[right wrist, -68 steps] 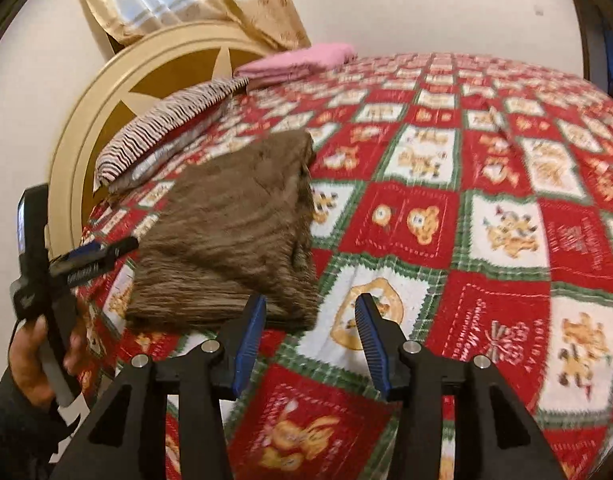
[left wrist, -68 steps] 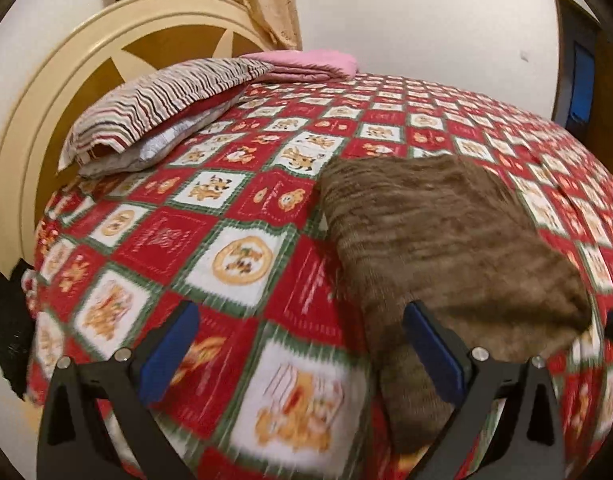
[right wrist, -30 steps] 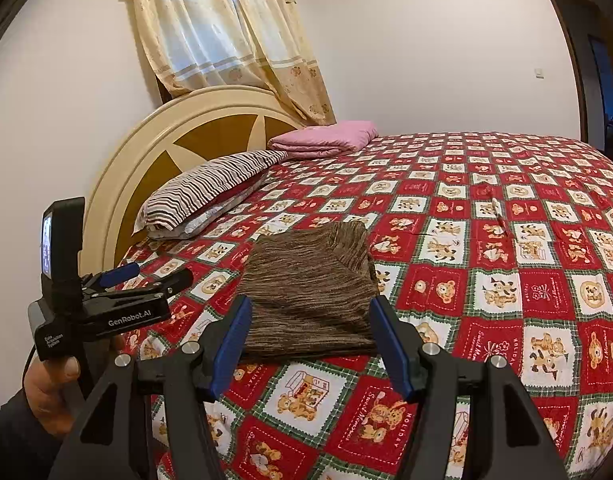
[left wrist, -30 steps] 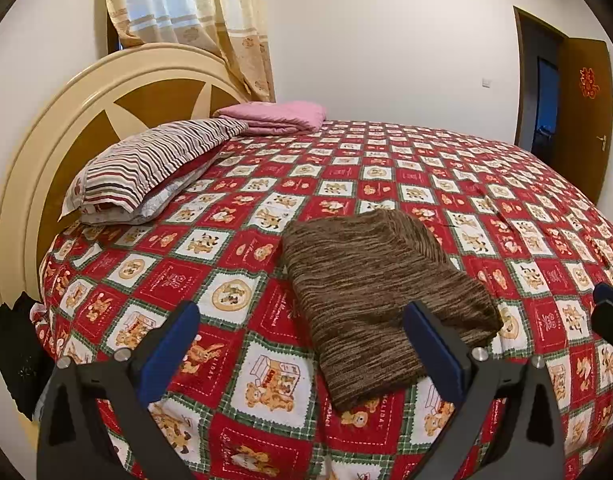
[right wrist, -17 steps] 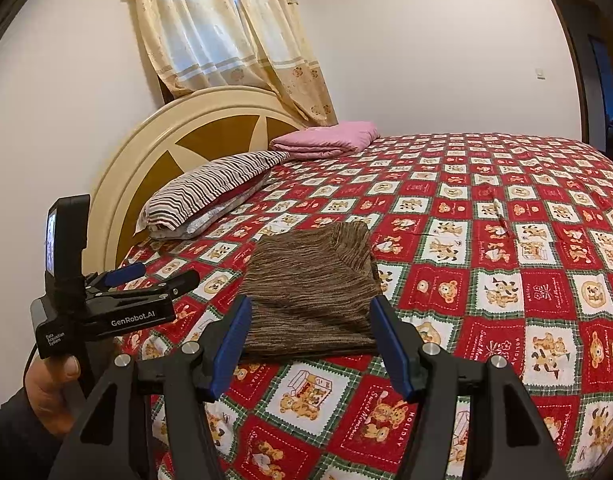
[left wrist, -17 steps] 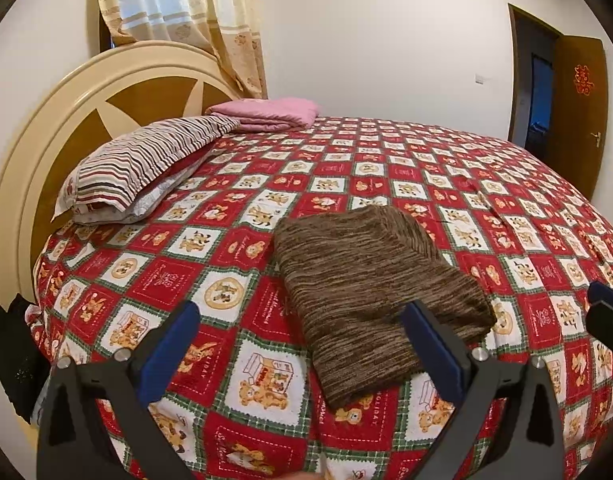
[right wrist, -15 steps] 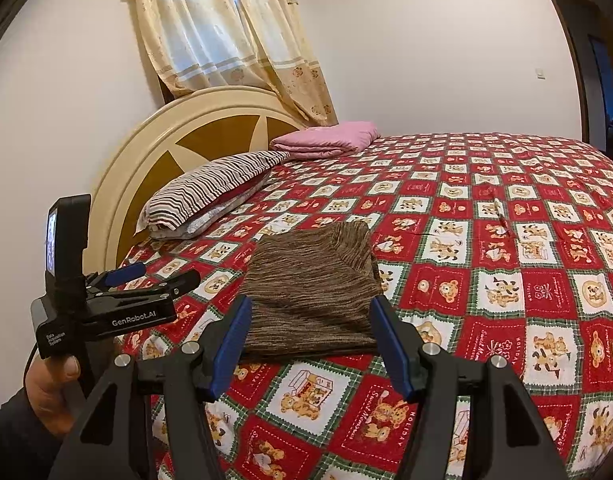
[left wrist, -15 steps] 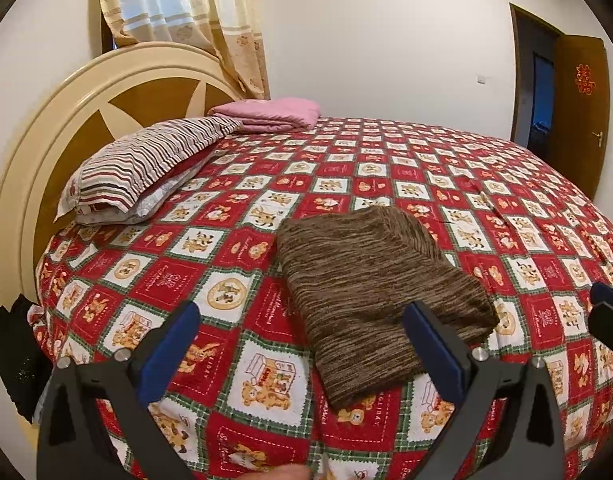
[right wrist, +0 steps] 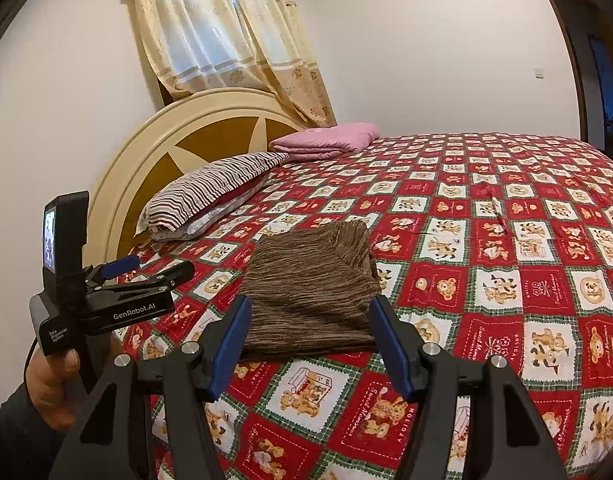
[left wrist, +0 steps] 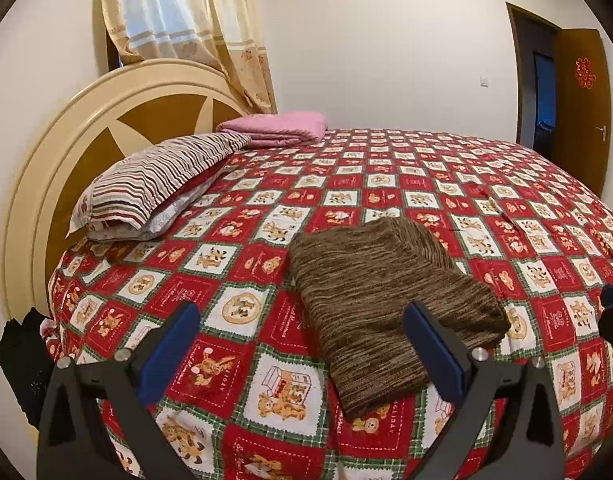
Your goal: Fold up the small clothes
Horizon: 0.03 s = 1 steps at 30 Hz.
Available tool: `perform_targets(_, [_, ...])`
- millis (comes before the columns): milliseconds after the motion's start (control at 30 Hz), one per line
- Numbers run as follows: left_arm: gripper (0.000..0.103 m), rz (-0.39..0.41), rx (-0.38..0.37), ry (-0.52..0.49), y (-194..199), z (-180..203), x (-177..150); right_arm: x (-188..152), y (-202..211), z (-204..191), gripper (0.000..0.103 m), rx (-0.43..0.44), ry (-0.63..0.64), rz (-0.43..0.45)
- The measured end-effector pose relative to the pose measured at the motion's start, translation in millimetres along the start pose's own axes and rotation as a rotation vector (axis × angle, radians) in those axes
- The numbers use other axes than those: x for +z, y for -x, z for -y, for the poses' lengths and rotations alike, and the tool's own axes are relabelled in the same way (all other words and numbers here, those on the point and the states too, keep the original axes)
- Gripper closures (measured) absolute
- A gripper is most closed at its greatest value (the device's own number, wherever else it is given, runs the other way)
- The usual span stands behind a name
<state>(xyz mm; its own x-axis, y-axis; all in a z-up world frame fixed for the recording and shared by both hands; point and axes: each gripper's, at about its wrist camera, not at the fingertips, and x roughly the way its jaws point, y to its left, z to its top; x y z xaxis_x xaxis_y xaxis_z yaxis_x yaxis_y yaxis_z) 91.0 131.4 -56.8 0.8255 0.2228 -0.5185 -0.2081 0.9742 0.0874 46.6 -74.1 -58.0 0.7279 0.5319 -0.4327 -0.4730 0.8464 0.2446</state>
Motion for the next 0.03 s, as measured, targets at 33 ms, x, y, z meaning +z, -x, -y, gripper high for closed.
perform_targets(33, [0.0,-0.002,-0.004,-0.001,-0.5,-0.3,0.2,-0.5,-0.1,-0.7,0.041,-0.001,-0.001,-0.001])
